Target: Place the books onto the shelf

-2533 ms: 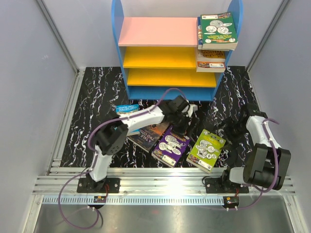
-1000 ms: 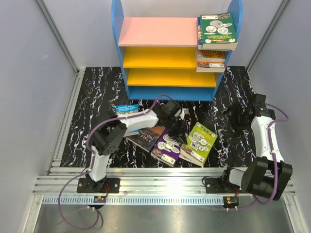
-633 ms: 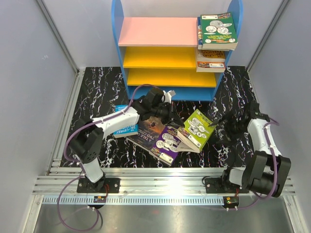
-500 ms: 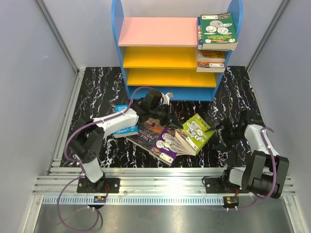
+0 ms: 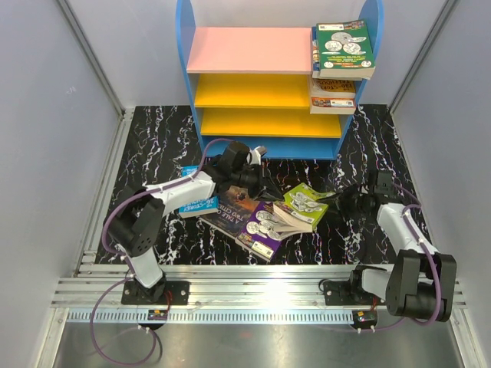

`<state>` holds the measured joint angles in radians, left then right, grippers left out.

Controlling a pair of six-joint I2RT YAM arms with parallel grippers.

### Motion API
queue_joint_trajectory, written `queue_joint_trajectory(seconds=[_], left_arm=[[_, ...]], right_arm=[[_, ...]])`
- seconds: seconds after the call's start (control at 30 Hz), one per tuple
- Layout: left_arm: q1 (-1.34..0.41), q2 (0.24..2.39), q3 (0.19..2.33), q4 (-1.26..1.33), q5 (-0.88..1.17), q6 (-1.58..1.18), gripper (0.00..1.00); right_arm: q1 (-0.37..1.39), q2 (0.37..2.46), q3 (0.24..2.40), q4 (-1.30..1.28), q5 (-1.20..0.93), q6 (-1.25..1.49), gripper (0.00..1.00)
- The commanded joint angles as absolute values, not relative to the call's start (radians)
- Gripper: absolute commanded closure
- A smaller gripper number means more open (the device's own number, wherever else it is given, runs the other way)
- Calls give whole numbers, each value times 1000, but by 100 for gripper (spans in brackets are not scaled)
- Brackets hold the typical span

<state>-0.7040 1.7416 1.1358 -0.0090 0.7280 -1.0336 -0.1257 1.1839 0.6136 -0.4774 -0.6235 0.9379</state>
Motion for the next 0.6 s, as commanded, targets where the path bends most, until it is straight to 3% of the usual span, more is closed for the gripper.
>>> queue_joint_trajectory(seconds=[0.0,0.03,0.07,0.1,0.13,0.23,0.37,0.57], left_arm=[[-721,1678,1214,-86,776,-952,100],[-722,1677,1259,-189,709,-886,98],[-726,1678,1311,-304,656,-814,89],[-730,1677,1372,-522,587,-688,53],[-733,1675,1459,-607,440,-640,35],[-756,1635,1564,-828,152,-517,5],[-883,1586,1776,-968,-167,-356,1],[-1155,1637,1925,-1014,-383,-134,1]], right_arm=[[-97,1143,705,-458,-631,985,92],[-97,1137,748,-506,-621,977,100],[-97,1129,771,-526,-609,965,100],[-97,1121,794,-549,-606,959,100],[-97,1121,851,-605,-600,947,100],[-95,1146,942,-705,-563,882,100],[-66,1227,1132,-914,-457,767,100],[38,1331,1264,-1017,-365,735,100]])
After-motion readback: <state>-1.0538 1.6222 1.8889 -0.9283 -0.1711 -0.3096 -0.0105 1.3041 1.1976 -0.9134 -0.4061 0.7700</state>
